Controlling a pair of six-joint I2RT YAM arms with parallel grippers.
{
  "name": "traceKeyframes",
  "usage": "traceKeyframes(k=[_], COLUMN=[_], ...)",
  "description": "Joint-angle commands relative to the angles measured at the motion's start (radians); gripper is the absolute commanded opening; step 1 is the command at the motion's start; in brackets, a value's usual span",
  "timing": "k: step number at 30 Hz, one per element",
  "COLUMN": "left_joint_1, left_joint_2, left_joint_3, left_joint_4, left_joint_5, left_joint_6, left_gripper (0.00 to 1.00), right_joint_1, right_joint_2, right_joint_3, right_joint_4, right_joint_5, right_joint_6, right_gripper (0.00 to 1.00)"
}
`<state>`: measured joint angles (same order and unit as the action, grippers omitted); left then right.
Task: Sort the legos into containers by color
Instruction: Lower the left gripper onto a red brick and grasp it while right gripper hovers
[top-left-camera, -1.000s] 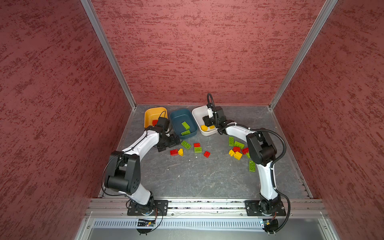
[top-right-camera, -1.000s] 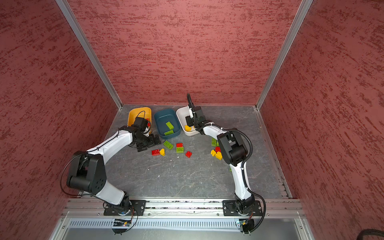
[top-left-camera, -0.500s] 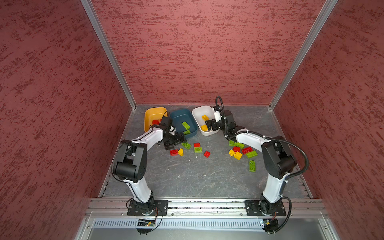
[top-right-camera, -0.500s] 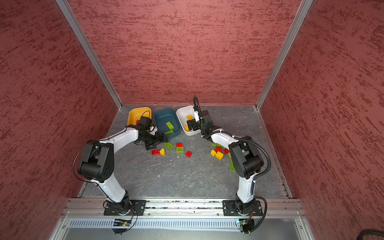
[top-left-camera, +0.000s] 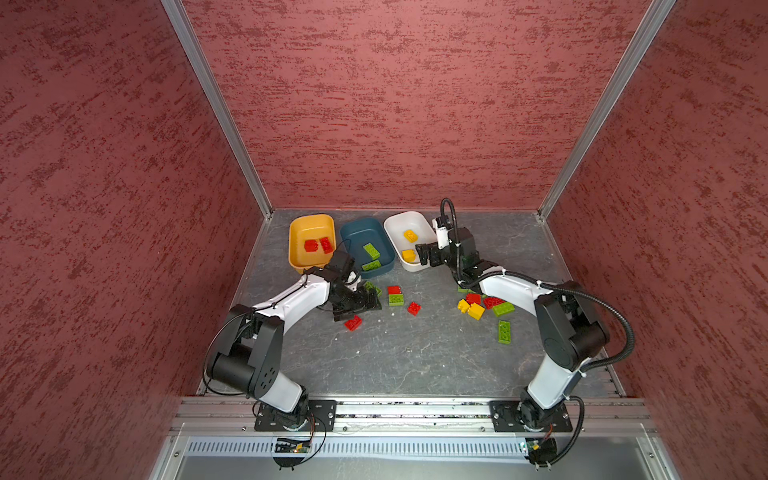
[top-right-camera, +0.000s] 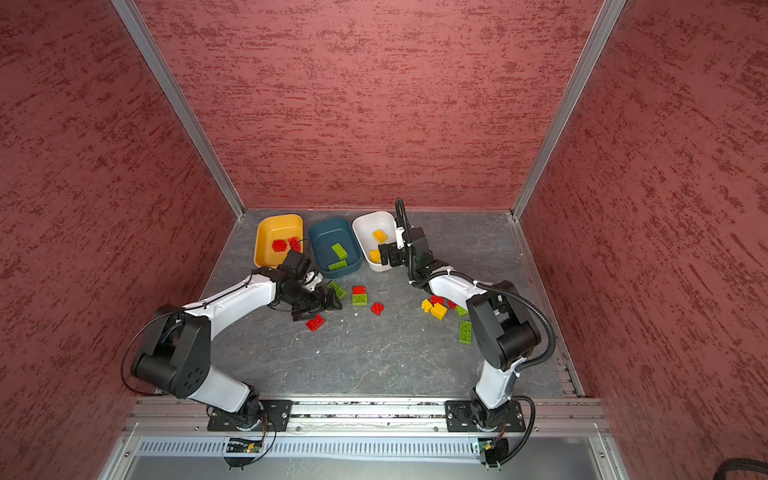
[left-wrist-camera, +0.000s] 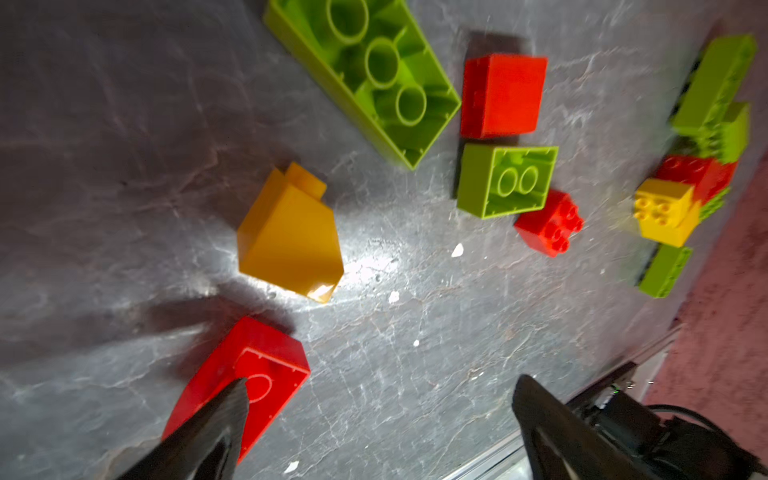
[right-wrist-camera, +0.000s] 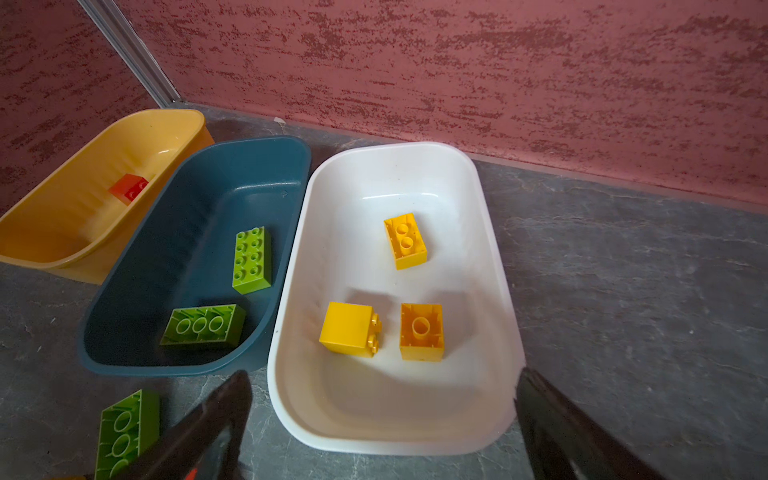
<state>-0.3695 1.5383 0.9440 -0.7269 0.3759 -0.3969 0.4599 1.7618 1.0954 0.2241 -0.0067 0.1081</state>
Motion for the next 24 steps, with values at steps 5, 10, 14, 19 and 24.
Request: traceKeyframes(k=[5,10,14,19,24], left_joint_1=[-0.059,-0.072,-0.072,-0.067,-0.078], left_joint_2=[0.020,-0.062,-0.098,-0.010,0.080], left_joint_3=[0.025,0.023,0.030,0.077,0.104], left_joint_4=[-0.099,-0.047,-0.039,-0.098,-0.090], left_joint_5=[-0.193,-0.149,-0.202,-0.315,-0.244], left_joint_6=[0.049,0.082,0.126,0.178,0.169], left_gripper=[1.00,0.99,0.99,0.94,0.91], right_joint_1=[-0.001,-0.002,-0.001,-0.001,-0.001], right_joint_2=[0.006,0.006,0.008,-0.002,-0.005], right_joint_3=[0.009,0.002,0.003,-0.005,-0.015], right_joint_4=[0.034,0.032,0.022,0.018,0.018], right_joint_5=[0.013,0.008,0.007,0.019,0.031], right_joint_6=[0.029,0.043,0.046,0.043,0.038], right_gripper=[0.99,0.99,0.99,0.99,0.99])
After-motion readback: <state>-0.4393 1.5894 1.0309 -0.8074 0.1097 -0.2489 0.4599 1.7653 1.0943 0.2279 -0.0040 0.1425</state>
